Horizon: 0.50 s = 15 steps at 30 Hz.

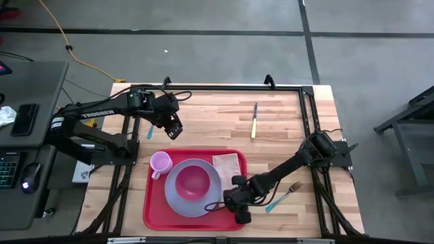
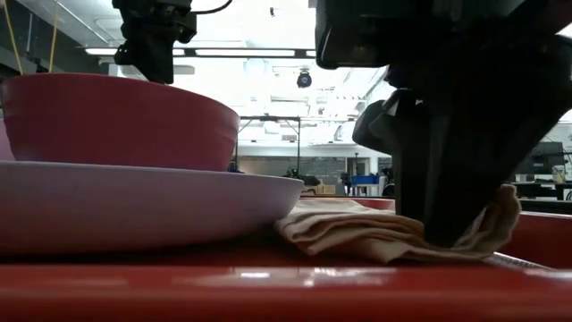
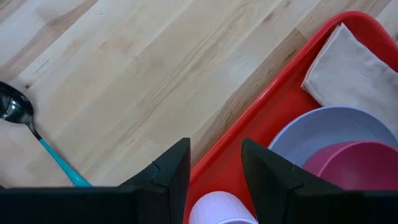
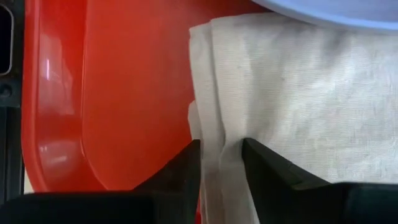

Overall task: Set up tray
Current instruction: Put the peach napkin to the right of the purple plate on the orange serving tray

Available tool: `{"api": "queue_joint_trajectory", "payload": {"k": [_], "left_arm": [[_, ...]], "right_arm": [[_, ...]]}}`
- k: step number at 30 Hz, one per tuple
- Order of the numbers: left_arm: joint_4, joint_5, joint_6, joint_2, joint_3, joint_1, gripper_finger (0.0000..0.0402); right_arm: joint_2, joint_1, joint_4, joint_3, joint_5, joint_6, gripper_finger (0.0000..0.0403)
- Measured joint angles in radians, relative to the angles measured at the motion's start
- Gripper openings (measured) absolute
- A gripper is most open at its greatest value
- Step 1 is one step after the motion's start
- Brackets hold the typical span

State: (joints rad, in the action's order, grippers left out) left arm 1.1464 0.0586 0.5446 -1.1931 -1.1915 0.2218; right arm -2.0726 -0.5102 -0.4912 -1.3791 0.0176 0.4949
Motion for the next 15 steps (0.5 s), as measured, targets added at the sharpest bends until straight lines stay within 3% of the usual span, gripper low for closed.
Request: {"api": "queue_joint_trajectory", "payload": {"k": [15], "left_arm": [[0.0, 0.001, -0.001, 0.0, 0.0, 0.0, 0.0175]], "right_arm": [[-0.009, -0.004, 0.05, -0.003, 0.052, 0.004, 0.0014]]}}
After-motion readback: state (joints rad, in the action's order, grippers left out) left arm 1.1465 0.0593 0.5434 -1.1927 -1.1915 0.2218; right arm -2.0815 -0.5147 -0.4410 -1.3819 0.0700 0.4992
